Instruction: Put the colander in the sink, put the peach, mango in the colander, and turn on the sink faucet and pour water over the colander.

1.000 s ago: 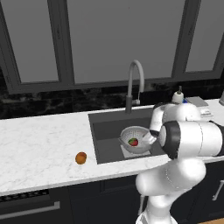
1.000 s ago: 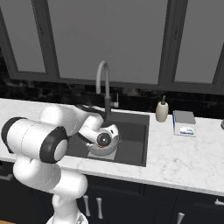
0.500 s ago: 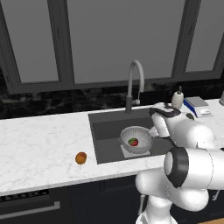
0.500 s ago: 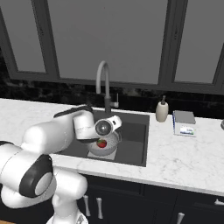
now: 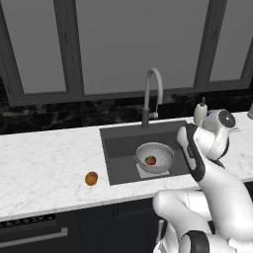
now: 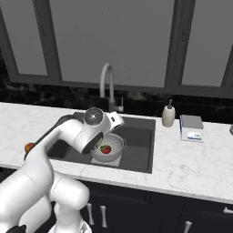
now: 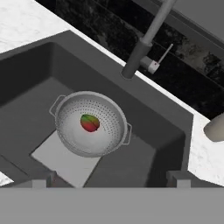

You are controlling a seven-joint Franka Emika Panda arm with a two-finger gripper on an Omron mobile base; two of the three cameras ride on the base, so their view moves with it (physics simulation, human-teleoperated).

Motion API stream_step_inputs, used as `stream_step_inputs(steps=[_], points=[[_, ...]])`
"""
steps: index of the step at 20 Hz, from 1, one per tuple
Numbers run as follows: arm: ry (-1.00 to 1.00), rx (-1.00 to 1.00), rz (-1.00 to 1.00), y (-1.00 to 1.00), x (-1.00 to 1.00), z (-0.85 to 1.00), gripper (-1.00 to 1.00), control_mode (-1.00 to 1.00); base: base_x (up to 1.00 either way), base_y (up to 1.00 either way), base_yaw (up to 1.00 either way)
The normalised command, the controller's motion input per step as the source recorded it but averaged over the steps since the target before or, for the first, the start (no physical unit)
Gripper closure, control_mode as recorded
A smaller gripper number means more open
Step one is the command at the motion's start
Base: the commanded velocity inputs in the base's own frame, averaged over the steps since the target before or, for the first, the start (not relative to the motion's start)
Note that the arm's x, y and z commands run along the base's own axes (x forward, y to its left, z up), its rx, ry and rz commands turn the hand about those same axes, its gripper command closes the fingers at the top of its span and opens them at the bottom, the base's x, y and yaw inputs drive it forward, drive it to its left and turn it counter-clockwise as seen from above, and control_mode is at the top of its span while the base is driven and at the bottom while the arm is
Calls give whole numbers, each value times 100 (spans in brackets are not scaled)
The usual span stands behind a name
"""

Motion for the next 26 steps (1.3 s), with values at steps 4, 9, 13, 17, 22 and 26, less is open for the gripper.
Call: stream_step_inputs(steps=[4,9,13,17,22,26], points=[[17,0,-7,11,-84,84,-100,-100,0,0,0],[8,0,-10,66,-67,25,-100,-100,0,0,0],[9,0,-17,100,-38,0,-100,-100,0,0,0],[12,3,-20,94,-29,0,-100,-100,0,0,0],[23,14,-25,81,-22,0,-100,-100,0,0,0],[27,24,-17,46,-27,0,-100,-100,0,0,0]])
